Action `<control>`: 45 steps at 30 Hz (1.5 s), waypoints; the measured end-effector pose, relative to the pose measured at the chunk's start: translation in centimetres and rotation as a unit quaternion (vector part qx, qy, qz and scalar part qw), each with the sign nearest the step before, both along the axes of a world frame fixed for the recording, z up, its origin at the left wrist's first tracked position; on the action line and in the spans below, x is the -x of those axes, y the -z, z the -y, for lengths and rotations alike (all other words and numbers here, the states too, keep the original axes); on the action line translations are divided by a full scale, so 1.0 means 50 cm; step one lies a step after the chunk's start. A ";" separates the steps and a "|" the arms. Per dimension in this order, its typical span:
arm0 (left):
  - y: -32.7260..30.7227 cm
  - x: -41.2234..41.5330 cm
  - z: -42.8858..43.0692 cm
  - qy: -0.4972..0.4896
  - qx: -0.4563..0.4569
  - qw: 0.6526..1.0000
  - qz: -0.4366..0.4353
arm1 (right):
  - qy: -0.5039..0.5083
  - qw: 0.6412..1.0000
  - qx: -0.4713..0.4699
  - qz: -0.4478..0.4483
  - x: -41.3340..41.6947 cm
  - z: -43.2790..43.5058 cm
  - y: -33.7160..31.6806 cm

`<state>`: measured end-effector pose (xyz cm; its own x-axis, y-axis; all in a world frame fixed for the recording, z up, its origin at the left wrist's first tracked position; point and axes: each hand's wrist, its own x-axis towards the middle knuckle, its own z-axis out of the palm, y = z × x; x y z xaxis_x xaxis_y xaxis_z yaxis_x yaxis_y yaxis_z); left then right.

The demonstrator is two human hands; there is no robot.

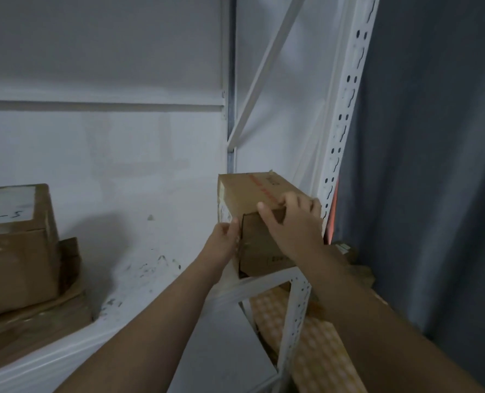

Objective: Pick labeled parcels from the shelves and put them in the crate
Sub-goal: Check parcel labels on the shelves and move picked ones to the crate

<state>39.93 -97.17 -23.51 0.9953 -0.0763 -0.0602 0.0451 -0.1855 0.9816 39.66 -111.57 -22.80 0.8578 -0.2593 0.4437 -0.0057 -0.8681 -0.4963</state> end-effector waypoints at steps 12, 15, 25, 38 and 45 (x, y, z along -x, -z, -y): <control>0.034 0.004 0.005 0.025 0.131 0.990 -0.042 | -0.021 0.999 -0.021 0.037 0.011 -0.031 0.003; 0.038 0.009 -0.006 -0.024 0.126 0.992 -0.003 | -0.007 0.998 0.055 0.027 0.015 -0.034 0.000; -0.007 0.039 0.009 0.049 0.093 0.994 0.022 | 0.010 0.994 -0.106 -0.013 0.027 0.045 -0.003; 0.041 0.035 -0.117 -0.066 0.069 0.989 0.111 | -0.213 0.907 -0.360 0.046 0.036 -0.028 0.024; 0.061 0.028 -0.171 -0.157 0.028 0.964 0.214 | -0.333 0.882 -0.332 -0.017 0.032 -0.078 0.008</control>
<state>38.52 -88.64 -26.54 0.9023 0.2424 0.3565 -0.3209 -0.1746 0.9309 38.07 -107.67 -23.21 0.9277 0.1145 0.3554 0.3720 -0.2018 -0.9060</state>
